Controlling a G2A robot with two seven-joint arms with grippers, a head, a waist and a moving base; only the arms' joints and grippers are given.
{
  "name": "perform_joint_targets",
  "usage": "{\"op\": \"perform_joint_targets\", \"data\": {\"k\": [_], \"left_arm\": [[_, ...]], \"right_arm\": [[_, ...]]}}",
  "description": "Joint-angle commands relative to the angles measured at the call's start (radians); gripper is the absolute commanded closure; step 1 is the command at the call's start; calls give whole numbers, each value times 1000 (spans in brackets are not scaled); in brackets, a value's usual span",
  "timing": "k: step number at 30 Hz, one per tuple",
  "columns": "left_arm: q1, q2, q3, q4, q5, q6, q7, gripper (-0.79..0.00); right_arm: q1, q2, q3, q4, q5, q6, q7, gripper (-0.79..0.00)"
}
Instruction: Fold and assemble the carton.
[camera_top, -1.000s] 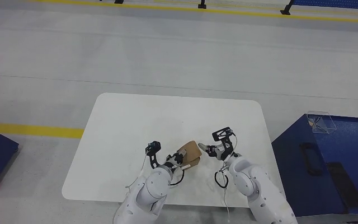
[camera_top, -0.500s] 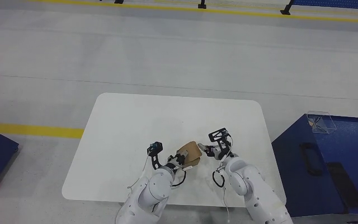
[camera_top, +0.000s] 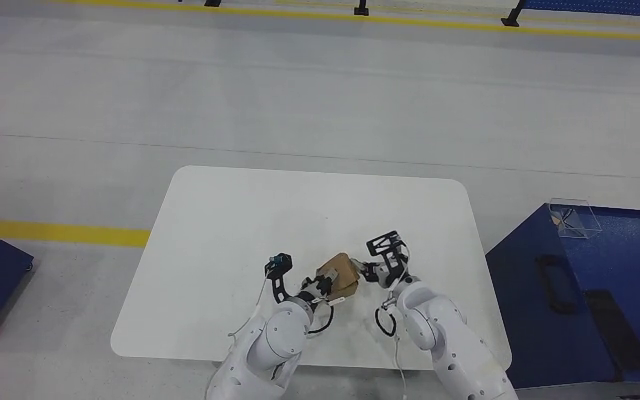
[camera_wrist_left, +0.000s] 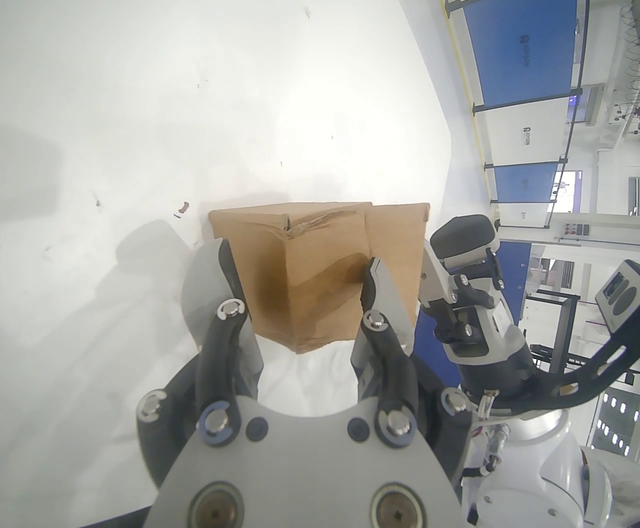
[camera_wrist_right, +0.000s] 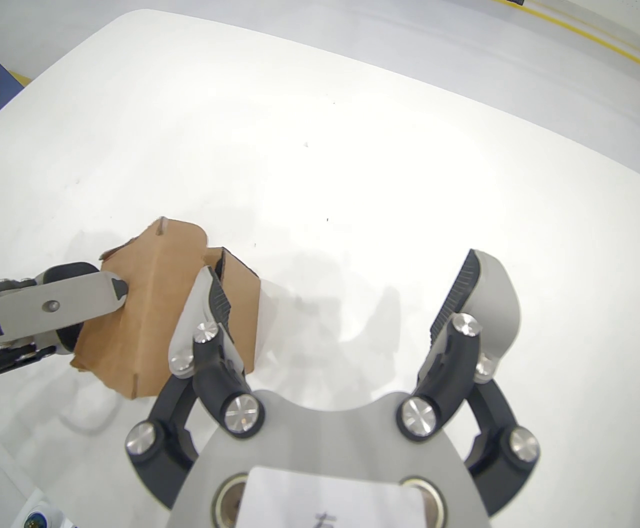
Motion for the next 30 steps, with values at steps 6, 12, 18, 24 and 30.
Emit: {"op": "perform_joint_targets", "data": {"k": [6, 12, 18, 24, 30], "left_arm": [[-3, 2, 5, -2, 3, 5, -4, -453], [-5, 3, 9, 2, 8, 16, -1, -453], [-11, 3, 17, 11, 19, 30, 1, -456], [-9, 4, 17, 9, 12, 22, 2, -465], [2, 8, 10, -1, 0, -1, 3, -431]], "right_arm": [[-6, -3, -7, -1, -16, -3, 8, -785], [2, -6, -12, 19, -26, 4, 11, -785], [8, -8, -7, 29, -35, 6, 20, -785], [6, -11, -6, 22, -22, -11, 24, -785], [-5, -10, 7, 1, -6, -29, 23, -785]]}}
